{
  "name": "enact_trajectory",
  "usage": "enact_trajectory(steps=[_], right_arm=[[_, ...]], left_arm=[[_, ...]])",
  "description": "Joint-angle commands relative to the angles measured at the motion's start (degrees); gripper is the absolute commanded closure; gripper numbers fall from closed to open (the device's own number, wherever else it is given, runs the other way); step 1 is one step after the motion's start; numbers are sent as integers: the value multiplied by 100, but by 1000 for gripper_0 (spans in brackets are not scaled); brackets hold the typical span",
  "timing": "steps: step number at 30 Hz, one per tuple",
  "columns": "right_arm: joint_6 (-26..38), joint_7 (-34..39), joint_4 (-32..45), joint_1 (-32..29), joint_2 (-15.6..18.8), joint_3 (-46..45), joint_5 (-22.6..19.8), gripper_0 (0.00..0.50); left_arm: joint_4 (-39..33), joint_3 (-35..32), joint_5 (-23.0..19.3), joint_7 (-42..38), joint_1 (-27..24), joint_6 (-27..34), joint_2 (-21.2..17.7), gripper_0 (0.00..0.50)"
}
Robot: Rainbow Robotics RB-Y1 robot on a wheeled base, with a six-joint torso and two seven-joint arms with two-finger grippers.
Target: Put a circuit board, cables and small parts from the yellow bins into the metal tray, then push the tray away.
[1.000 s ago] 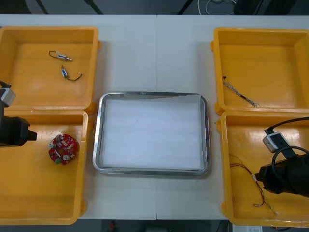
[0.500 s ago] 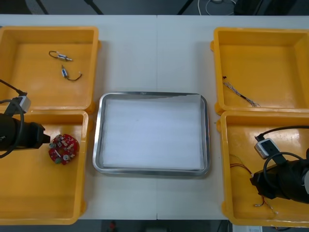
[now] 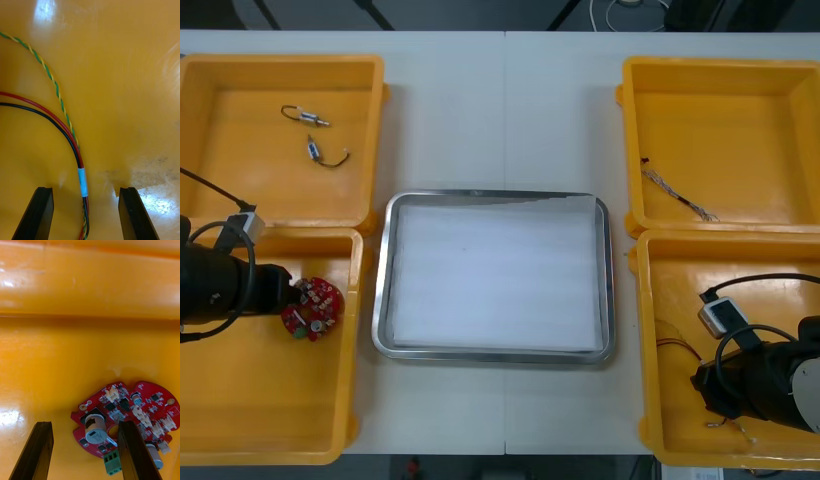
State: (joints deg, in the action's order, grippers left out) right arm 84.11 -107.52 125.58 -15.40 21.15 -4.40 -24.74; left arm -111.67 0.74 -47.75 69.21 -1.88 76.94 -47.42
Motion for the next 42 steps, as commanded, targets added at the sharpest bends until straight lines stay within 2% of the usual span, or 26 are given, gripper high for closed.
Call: enact_trajectory(steps=[1,15,16,17,19,20,21,22,23,26,35,38,42], right_arm=[[-132,-252,36,-279,161,132,65,0],[-369,-252,36,-429,161,273,180,0],[-369,-234,36,-429,161,282,188,0],[-369,-234,36,-438,161,291,188,0],[-378,-234,36,-446,161,299,180,0],[-378,-234,36,-446,161,299,171,60],[-378,-234,36,-446,161,299,162,160],[-378,-226,36,-438,161,299,145,375],[-387,-208,36,-446,161,299,136,500],[-395,-190,45,-446,161,299,101,500],[-369,-164,159,-297,161,124,30,500],[-9,-111,441,-130,161,-17,-40,500],[897,3,994,178,161,-369,-304,500]], left_arm=[[84,146,108,506,117,-189,84,0],[102,260,178,453,117,-250,84,0],[102,260,178,435,117,-250,84,44],[102,260,170,426,117,-259,84,137],[102,278,178,418,117,-268,84,236],[102,296,187,400,117,-285,84,288],[102,304,187,391,117,-294,84,321],[102,322,196,383,117,-320,84,377],[102,340,205,365,117,-347,84,426],[102,340,214,321,117,-373,84,496],[93,304,187,295,117,-364,75,500],[49,164,134,312,91,-171,49,500],[-224,-170,82,295,73,339,31,500]])
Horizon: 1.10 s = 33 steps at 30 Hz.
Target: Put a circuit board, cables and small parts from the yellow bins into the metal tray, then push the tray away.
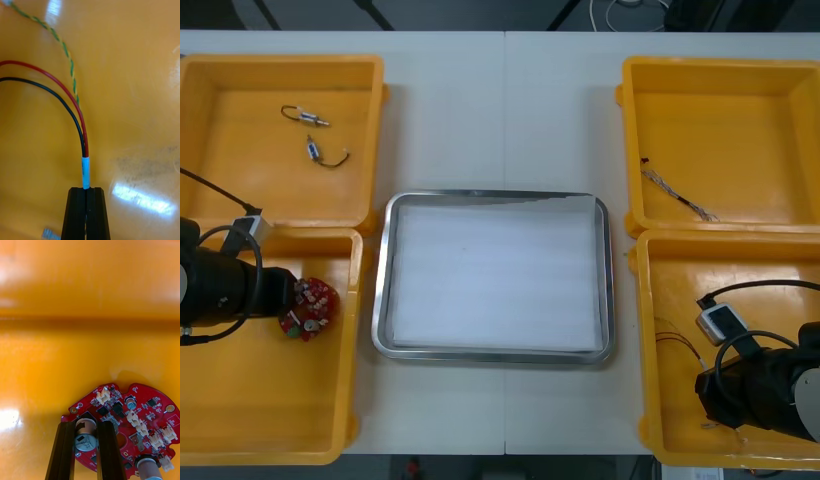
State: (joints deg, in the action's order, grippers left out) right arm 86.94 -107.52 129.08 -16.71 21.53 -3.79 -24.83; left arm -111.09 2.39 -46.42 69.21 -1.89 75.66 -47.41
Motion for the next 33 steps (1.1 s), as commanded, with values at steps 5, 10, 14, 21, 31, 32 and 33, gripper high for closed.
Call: enact_trajectory(steps=[5,10,14,21,31,32,33], right_arm=[[1510,73,1102,686,123,-957,-646,500],[2306,143,1383,1117,132,-1485,-971,500],[2306,205,1567,1512,299,-1775,-1217,500],[2306,363,1638,1776,835,-1845,-1543,500],[2306,530,1638,1952,1495,-1537,-1639,500],[2306,556,1638,1996,1530,-1493,-1657,500],[2306,565,1638,2031,1547,-1476,-1666,500]], left_arm=[[-589,-722,-122,277,22,1048,30,500],[-853,-1100,-236,242,-127,1733,39,500],[-1064,-1390,-315,181,-321,2304,30,500],[-1468,-1584,-429,-189,-734,3139,30,500],[-1846,-968,-605,-1085,-1542,3434,30,500],[-1855,-854,-614,-1182,-1648,3434,30,500],[-1864,-784,-614,-1226,-1701,3434,30,500]])
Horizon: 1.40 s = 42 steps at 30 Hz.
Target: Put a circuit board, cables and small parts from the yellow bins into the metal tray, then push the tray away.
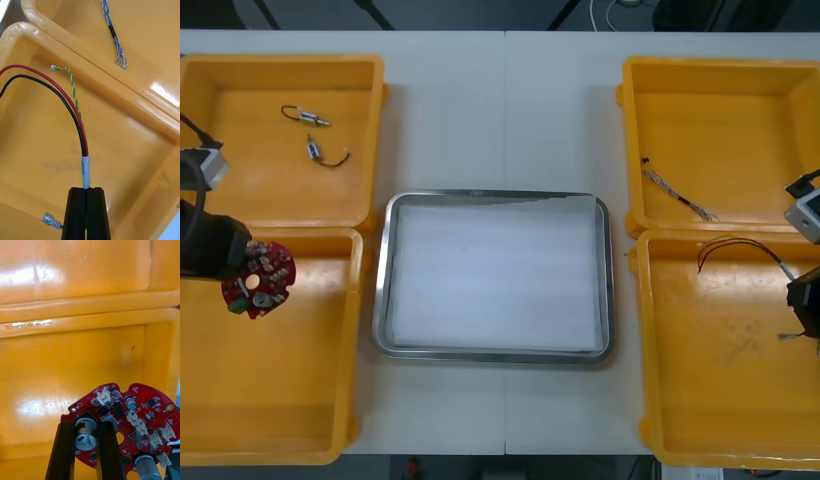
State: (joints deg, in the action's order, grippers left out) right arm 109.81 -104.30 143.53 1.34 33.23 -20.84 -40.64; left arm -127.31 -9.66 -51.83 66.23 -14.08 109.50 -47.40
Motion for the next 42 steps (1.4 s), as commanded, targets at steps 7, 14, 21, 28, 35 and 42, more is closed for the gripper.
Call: enact_trajectory(steps=[7,14,21,28,35,42], right_arm=[[19,340,193,693,544,581,-216,500],[19,454,193,842,782,1020,-286,500],[19,551,193,956,1010,1477,-322,500],[19,551,184,1053,1160,1671,-374,500],[19,516,-220,1220,1204,1706,-585,500],[19,516,-308,1308,1221,1706,-576,500]], left_arm=[[-250,1510,-38,-1640,-1282,50,73,500],[-242,2301,32,-2070,-1783,50,302,500],[-145,2969,349,-2211,-2064,-17,627,500],[461,3479,603,-2246,-2196,-491,891,500],[892,4174,1166,-2281,-2196,-1168,934,500],[1270,4551,1298,-2299,-2196,-1643,943,500]])
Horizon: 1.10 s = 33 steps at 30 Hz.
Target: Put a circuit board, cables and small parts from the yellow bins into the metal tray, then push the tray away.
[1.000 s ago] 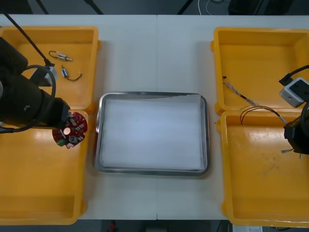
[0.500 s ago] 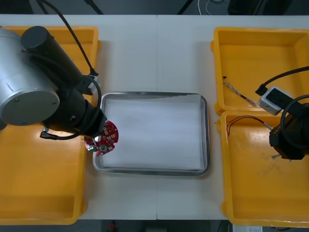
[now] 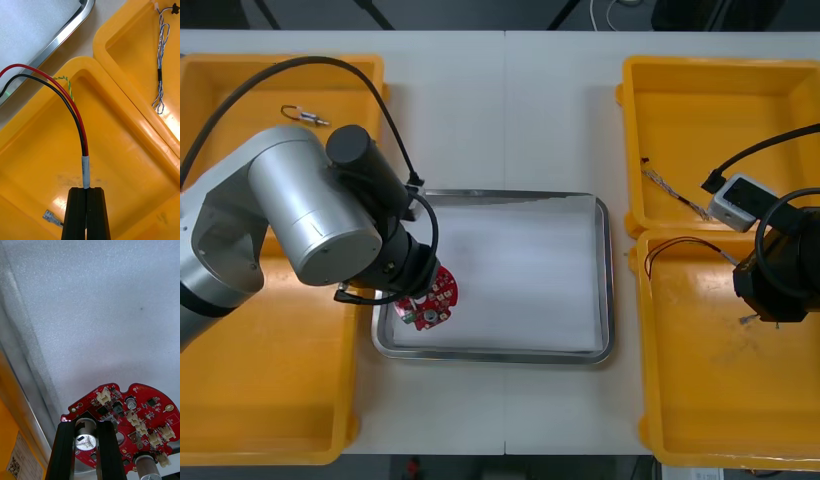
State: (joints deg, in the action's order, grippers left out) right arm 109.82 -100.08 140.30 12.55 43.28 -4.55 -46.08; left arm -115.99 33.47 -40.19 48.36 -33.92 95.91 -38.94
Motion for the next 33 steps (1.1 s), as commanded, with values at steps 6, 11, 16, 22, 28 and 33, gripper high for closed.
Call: enact_trajectory(steps=[6,11,16,22,28,33], right_arm=[[18,76,-126,257,304,77,11,500],[18,58,-143,275,339,77,29,500],[18,50,-143,275,348,77,64,500],[18,50,-143,275,348,77,99,500],[18,67,-143,275,348,77,82,500],[18,50,-143,301,348,77,47,500]], left_arm=[[252,441,345,-547,-211,-459,88,500],[252,441,328,-573,-211,-442,79,500],[243,441,328,-599,-202,-442,71,158],[243,450,310,-670,-202,-433,71,0],[155,441,284,-749,-211,-406,71,0],[-143,203,134,-828,-237,-29,88,0]])
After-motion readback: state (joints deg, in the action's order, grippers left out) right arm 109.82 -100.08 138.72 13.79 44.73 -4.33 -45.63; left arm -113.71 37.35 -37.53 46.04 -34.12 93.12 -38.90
